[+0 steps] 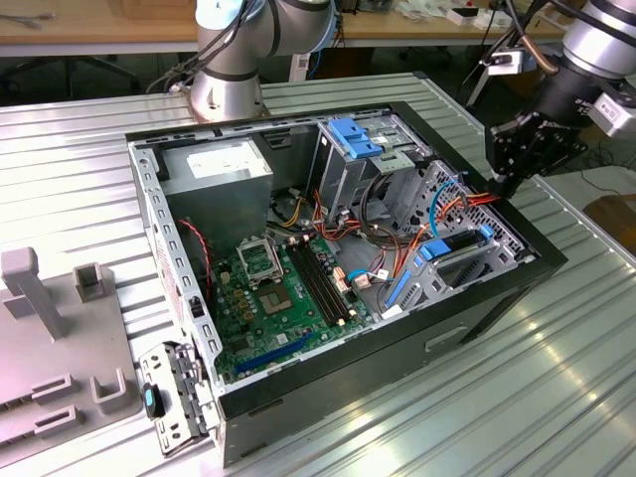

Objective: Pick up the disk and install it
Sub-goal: 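Insert the first disk wire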

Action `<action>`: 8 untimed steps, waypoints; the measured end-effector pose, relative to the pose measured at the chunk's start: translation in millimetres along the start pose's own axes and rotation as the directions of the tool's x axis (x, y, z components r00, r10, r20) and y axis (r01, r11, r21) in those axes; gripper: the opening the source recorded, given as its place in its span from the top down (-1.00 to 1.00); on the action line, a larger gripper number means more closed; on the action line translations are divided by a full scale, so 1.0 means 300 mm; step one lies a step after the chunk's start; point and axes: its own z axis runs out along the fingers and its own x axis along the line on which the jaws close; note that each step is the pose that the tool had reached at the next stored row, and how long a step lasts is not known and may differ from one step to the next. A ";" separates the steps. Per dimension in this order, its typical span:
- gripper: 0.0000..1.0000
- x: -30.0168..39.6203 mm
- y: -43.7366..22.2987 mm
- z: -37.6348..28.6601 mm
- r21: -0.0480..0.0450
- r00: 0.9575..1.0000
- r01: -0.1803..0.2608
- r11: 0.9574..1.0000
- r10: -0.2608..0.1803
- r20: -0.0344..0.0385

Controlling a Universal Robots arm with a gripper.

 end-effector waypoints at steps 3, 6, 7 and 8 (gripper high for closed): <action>0.48 -0.001 0.001 -0.004 -0.011 1.000 0.005 1.000 -0.005 -0.004; 0.48 0.000 0.001 -0.005 -0.016 1.000 0.008 1.000 -0.008 -0.006; 0.48 0.000 0.001 -0.005 -0.016 1.000 0.009 1.000 -0.009 -0.006; 0.51 0.000 0.002 -0.005 -0.015 1.000 0.009 1.000 -0.009 -0.005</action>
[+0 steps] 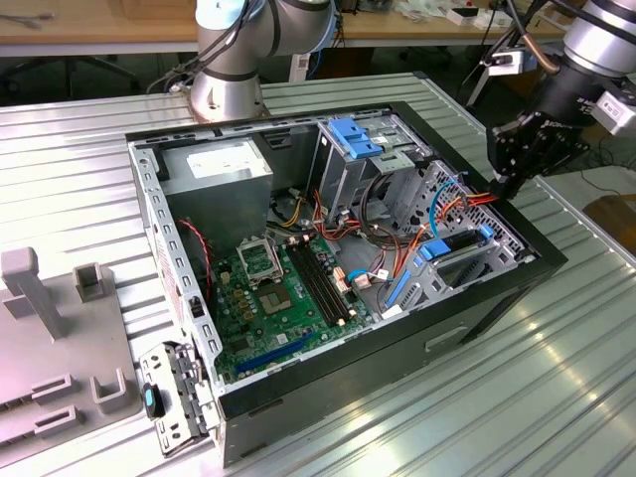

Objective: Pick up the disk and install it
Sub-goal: 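Insert the first disk wire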

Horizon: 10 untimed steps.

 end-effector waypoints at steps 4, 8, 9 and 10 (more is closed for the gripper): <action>0.67 0.000 0.000 0.000 0.003 1.000 0.000 1.000 0.000 0.001; 0.67 0.000 0.000 -0.016 0.003 1.000 -0.001 1.000 0.001 0.001; 0.67 0.000 0.000 -0.016 0.003 0.999 -0.033 0.999 0.033 0.001; 0.67 -0.001 0.000 -0.016 0.002 0.997 -0.072 0.997 0.072 0.002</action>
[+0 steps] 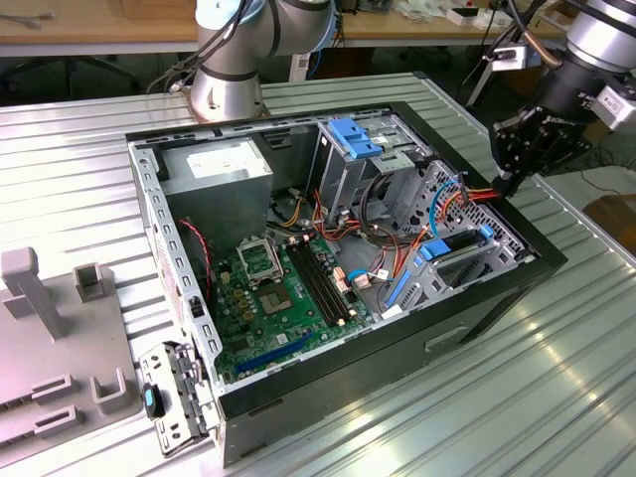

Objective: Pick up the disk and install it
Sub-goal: 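Insert the first disk wire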

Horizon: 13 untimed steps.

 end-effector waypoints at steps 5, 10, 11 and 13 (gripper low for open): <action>0.67 -0.005 0.002 0.000 0.000 0.998 -0.060 0.998 0.060 0.001; 0.67 -0.006 0.003 0.000 0.000 0.993 -0.121 0.993 0.121 0.001; 0.67 -0.006 0.003 0.000 0.000 0.992 -0.125 0.992 0.125 0.001; 0.67 -0.006 0.003 0.000 0.000 0.992 -0.129 0.992 0.129 0.001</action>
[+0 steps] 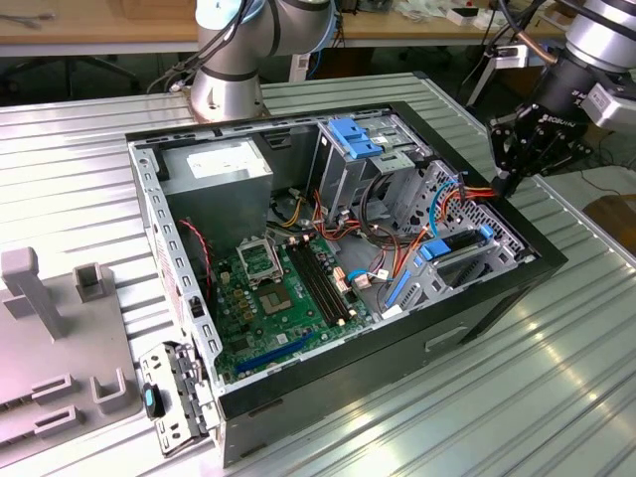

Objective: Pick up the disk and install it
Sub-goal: 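Insert the first disk wire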

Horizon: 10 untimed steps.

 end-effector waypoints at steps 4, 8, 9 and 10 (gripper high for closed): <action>0.67 0.000 0.000 0.000 0.000 1.000 -0.002 1.000 0.002 0.000; 0.67 0.000 0.000 0.000 0.000 1.000 -0.009 1.000 0.009 0.000; 0.67 0.000 0.000 0.000 0.000 1.000 -0.021 1.000 0.021 0.000; 0.67 0.000 0.000 0.000 0.000 1.000 -0.031 1.000 0.031 0.000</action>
